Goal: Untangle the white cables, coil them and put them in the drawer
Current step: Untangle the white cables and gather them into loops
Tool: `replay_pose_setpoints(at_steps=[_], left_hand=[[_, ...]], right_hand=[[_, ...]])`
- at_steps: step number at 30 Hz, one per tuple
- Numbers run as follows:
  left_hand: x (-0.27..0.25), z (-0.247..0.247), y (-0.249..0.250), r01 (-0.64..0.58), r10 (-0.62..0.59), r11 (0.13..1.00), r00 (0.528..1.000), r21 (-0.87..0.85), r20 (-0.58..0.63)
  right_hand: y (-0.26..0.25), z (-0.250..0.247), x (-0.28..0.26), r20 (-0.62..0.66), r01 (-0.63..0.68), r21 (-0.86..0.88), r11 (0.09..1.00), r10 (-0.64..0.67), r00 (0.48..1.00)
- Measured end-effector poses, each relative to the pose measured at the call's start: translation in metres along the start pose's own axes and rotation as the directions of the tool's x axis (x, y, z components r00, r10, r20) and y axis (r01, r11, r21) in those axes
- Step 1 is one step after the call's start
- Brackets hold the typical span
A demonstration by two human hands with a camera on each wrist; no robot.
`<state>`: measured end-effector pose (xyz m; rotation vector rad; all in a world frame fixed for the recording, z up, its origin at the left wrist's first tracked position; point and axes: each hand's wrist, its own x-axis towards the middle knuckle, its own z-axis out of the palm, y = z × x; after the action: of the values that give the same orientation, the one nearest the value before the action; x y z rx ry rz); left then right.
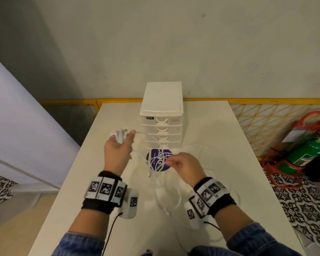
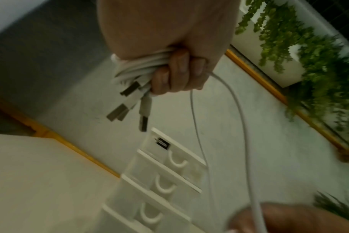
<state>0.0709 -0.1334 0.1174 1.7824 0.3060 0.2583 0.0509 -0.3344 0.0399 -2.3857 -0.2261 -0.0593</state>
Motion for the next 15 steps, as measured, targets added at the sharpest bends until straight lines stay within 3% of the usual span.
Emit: replay_pose_setpoints(at_steps=[3, 7, 10, 13, 14, 15], left_hand=[[0.021, -0.037, -0.009, 0.049, -0.049, 0.999, 0.977, -0.004, -0.206], [0.031, -0.06, -0.018, 0.112, -0.118, 0.993, 0.941, -0.036, -0.317], [0.03, -0.057, -0.021, 0.103, -0.099, 0.995, 0.939, -0.005, -0.33], [0.023, -0.046, -0.017, 0.095, -0.091, 0.995, 0.954, 0.002, -0.286], [0.018, -0.038, -0.014, 0.091, -0.088, 0.996, 0.968, 0.003, -0.235], [0.012, -0.029, -0.01, 0.077, -0.074, 0.997, 0.982, 0.006, -0.174]], right_hand=[[0.028, -0.027, -0.003, -0.241, -0.273, -0.002, 0.962, 0.264, 0.934], [0.063, -0.042, -0.016, -0.309, -0.543, -0.061, 0.838, 0.501, 0.808], [0.073, -0.04, -0.025, -0.298, -0.639, -0.143, 0.756, 0.583, 0.756], [0.072, -0.039, -0.029, -0.234, -0.668, -0.443, 0.598, 0.642, 0.73], [0.07, -0.038, -0.028, -0.215, -0.639, -0.523, 0.565, 0.638, 0.74], [0.067, -0.037, -0.025, -0.207, -0.59, -0.547, 0.594, 0.587, 0.783]])
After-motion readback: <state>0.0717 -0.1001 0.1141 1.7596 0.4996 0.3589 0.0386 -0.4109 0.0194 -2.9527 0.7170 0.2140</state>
